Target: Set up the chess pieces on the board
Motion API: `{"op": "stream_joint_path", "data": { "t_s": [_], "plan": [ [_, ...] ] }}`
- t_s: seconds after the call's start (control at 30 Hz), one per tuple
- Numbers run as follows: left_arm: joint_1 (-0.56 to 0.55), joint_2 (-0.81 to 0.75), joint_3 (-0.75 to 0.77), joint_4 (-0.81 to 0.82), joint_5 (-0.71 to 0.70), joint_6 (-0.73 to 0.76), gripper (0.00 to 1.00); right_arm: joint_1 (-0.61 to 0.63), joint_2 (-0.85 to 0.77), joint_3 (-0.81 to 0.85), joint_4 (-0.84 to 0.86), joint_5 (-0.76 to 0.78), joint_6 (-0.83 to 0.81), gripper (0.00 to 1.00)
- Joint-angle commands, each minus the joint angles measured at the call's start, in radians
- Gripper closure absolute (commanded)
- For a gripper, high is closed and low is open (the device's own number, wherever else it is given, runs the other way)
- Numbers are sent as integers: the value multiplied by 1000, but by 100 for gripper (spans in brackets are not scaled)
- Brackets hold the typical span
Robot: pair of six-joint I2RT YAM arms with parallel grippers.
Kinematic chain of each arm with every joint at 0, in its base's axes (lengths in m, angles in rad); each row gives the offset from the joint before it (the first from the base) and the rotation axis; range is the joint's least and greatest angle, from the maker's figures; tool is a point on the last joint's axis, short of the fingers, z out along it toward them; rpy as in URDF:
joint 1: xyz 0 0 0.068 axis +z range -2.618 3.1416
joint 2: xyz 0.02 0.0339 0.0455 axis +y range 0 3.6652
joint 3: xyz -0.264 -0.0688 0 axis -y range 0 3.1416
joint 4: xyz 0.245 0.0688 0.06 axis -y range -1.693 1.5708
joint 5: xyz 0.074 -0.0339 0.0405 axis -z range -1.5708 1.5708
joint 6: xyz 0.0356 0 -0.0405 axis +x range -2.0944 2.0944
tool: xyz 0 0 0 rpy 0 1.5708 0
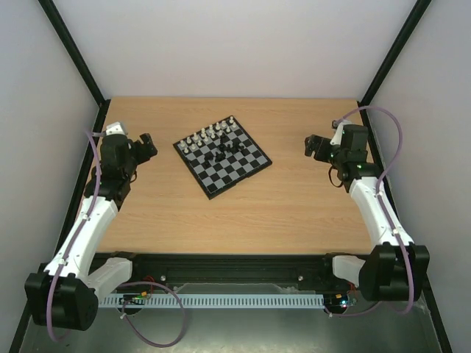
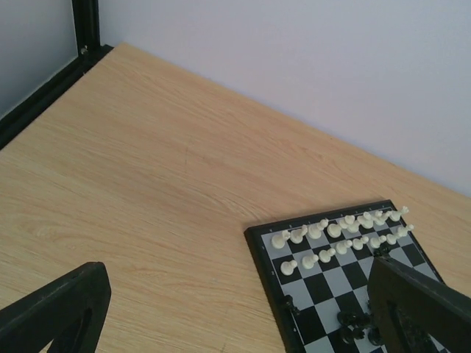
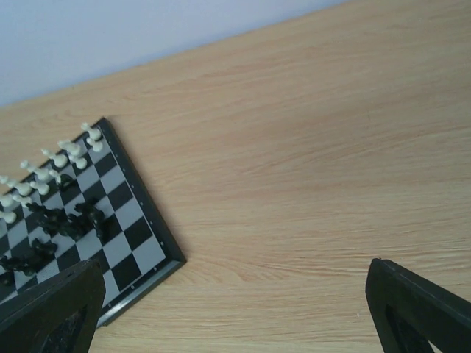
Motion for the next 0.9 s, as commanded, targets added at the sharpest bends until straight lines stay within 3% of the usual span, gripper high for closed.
{"op": "stream_joint_path", "data": {
  "t_s": [0.0, 0.1, 0.3, 0.53, 0.87],
  "plan": [
    [10, 27, -14, -6, 67, -53, 1, -8, 57, 7, 26, -44, -79, 2],
    [11, 65, -22, -37, 152, -88, 5, -9, 125, 46, -12, -129, -188, 1],
    [-22, 123, -106, 10, 373, -177, 18, -10, 396, 241, -152, -279, -258, 20],
    [-174, 173, -157, 60, 312, -282, 22, 2, 747, 489, -323, -459, -258, 38],
    [-261, 287, -204, 173, 310, -407, 38, 109, 945, 608, -347, -460, -248, 41]
  ]
}}
